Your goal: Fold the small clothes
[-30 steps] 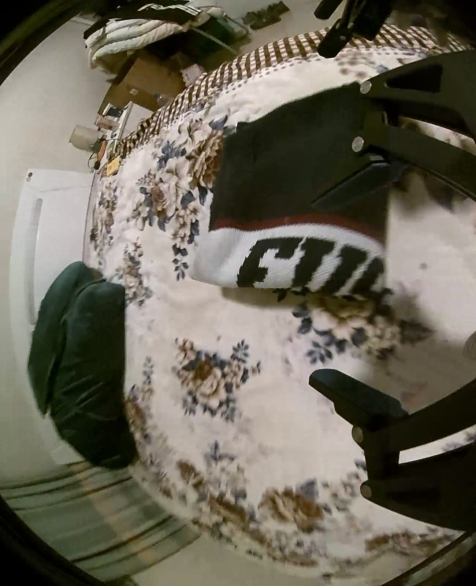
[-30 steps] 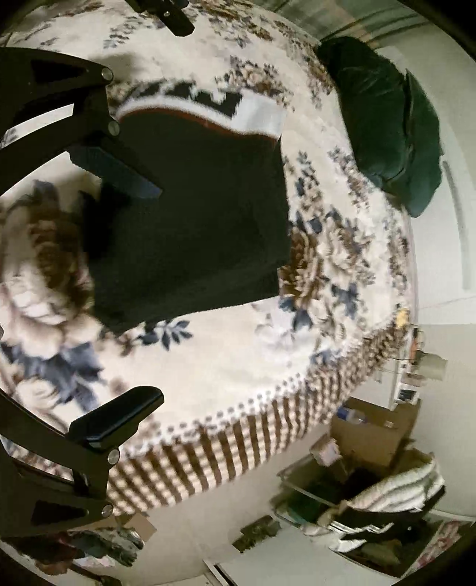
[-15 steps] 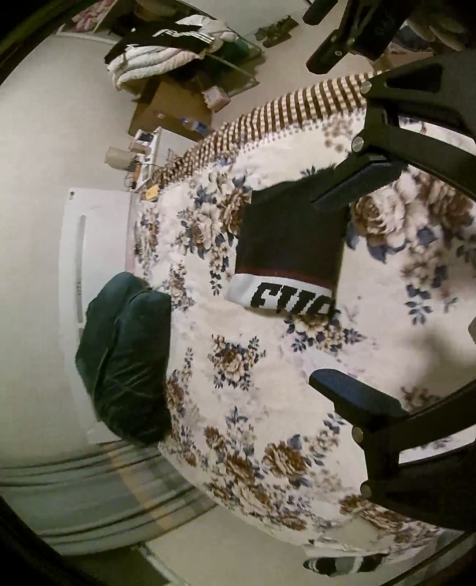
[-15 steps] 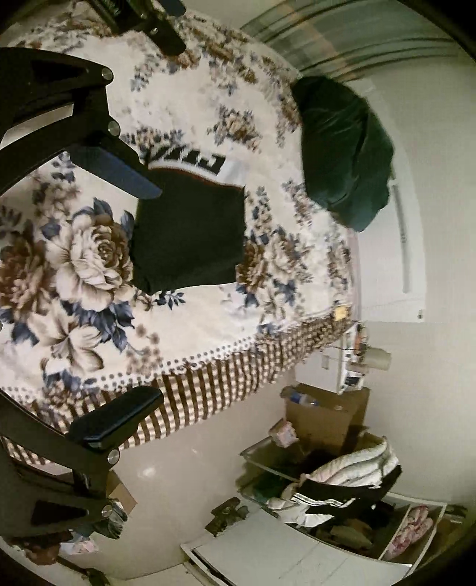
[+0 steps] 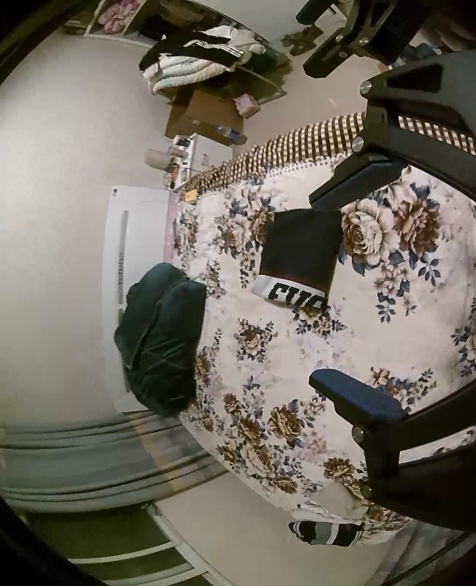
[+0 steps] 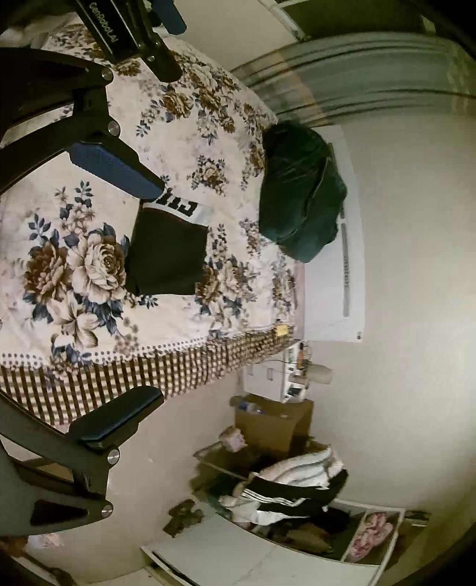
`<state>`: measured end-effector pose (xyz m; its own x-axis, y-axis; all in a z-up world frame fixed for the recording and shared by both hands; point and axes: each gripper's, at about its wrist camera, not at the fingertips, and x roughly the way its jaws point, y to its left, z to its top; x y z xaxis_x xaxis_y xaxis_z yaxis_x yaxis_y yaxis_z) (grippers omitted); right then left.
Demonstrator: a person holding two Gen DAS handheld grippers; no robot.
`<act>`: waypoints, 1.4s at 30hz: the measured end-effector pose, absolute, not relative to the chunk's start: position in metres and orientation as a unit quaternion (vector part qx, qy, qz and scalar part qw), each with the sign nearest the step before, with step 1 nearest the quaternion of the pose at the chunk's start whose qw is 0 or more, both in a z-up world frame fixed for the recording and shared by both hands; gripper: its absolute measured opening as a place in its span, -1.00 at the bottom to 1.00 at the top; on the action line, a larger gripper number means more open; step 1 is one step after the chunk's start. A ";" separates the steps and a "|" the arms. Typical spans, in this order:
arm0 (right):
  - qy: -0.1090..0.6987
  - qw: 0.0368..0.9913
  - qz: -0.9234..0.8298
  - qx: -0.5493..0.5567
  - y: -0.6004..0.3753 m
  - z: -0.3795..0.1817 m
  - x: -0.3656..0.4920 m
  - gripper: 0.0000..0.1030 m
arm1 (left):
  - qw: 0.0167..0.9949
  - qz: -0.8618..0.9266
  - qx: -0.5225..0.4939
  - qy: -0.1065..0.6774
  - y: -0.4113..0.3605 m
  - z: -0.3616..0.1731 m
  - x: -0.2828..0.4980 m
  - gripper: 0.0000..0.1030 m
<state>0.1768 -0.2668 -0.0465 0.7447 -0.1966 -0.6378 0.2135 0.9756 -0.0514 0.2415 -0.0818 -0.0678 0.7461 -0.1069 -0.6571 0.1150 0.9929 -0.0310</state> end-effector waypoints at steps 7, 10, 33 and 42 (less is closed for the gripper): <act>0.335 0.935 -0.115 0.018 -0.263 -0.012 0.113 1.00 | 0.937 -0.063 0.018 0.344 -0.084 -0.051 0.200 0.71; 0.336 0.934 -0.120 0.026 -0.269 -0.006 0.097 1.00 | 0.935 -0.063 0.016 0.348 -0.085 -0.052 0.190 0.71; 0.337 0.935 -0.111 0.023 -0.285 -0.010 0.086 1.00 | 0.939 -0.062 0.023 0.338 -0.096 -0.047 0.167 0.99; 0.339 0.934 -0.105 0.028 -0.281 -0.013 0.085 1.00 | 0.937 -0.057 0.026 0.343 -0.094 -0.045 0.168 0.99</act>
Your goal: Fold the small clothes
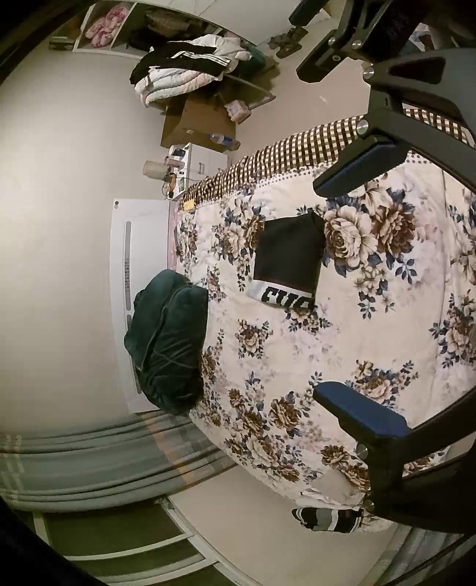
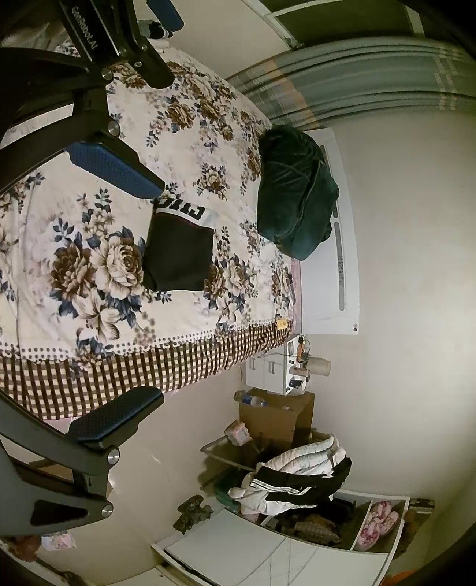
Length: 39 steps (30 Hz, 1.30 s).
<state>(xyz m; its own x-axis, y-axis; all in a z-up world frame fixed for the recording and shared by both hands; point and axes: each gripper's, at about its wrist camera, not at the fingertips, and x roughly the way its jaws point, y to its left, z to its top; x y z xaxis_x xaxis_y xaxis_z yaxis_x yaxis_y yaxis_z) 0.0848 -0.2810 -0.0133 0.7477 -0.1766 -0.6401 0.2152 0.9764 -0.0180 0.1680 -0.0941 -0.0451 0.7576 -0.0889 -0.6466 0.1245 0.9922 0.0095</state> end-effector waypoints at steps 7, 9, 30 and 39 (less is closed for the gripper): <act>0.339 0.934 -0.107 0.029 -0.277 -0.014 0.082 1.00 | 0.937 -0.059 0.025 0.344 -0.093 -0.047 0.168 0.99; 0.339 0.934 -0.107 0.030 -0.277 -0.014 0.081 1.00 | 0.937 -0.057 0.024 0.344 -0.092 -0.047 0.167 0.99; 0.344 0.934 -0.095 0.031 -0.273 -0.021 0.088 1.00 | 0.940 -0.043 0.025 0.337 -0.085 -0.045 0.162 0.99; 0.344 0.934 -0.095 0.031 -0.271 -0.024 0.088 1.00 | 0.941 -0.039 0.024 0.335 -0.087 -0.044 0.159 0.99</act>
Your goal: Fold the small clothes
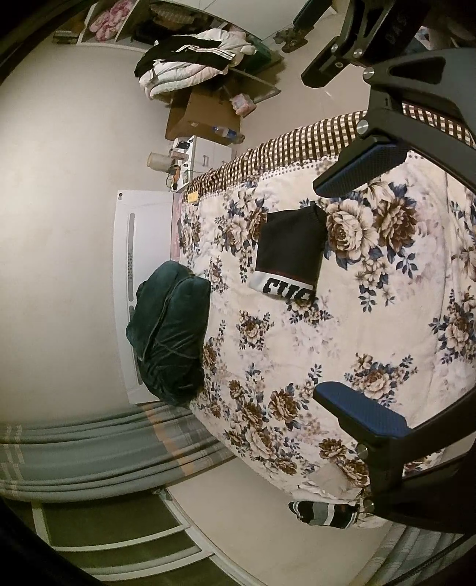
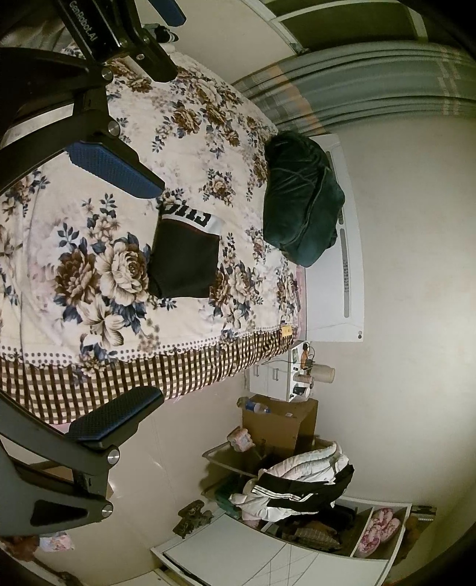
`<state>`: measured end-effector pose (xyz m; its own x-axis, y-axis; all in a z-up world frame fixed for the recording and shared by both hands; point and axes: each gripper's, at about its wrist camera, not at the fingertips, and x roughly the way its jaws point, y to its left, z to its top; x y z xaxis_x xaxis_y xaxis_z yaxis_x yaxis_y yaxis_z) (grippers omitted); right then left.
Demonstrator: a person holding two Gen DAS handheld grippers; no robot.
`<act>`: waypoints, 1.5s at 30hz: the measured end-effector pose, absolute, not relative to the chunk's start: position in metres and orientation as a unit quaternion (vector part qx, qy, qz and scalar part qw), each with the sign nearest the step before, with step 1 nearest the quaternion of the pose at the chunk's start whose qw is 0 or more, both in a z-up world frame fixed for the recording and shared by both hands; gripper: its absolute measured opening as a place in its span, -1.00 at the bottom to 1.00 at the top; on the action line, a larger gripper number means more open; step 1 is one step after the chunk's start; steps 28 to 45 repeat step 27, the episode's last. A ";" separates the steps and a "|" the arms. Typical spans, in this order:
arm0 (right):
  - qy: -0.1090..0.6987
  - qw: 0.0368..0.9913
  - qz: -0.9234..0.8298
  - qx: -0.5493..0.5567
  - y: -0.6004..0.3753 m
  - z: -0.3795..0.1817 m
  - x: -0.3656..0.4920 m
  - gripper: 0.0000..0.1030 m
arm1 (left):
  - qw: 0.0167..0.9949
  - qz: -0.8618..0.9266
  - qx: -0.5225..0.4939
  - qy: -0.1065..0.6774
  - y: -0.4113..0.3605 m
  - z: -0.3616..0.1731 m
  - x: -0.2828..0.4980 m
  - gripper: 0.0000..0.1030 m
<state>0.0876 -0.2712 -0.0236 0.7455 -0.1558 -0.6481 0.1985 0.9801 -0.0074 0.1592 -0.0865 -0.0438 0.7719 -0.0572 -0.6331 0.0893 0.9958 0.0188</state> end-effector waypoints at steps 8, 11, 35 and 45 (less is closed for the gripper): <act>0.344 0.934 -0.093 0.030 -0.274 -0.022 0.091 1.00 | 0.941 -0.040 0.023 0.334 -0.087 -0.043 0.158 0.99; 0.344 0.934 -0.092 0.030 -0.275 -0.022 0.092 1.00 | 0.941 -0.040 0.023 0.335 -0.088 -0.043 0.158 0.99; 0.344 0.934 -0.090 0.028 -0.278 -0.021 0.095 1.00 | 0.943 -0.038 0.022 0.330 -0.095 -0.040 0.156 0.99; 0.344 0.934 -0.090 0.028 -0.278 -0.021 0.095 1.00 | 0.943 -0.038 0.022 0.330 -0.095 -0.040 0.156 0.99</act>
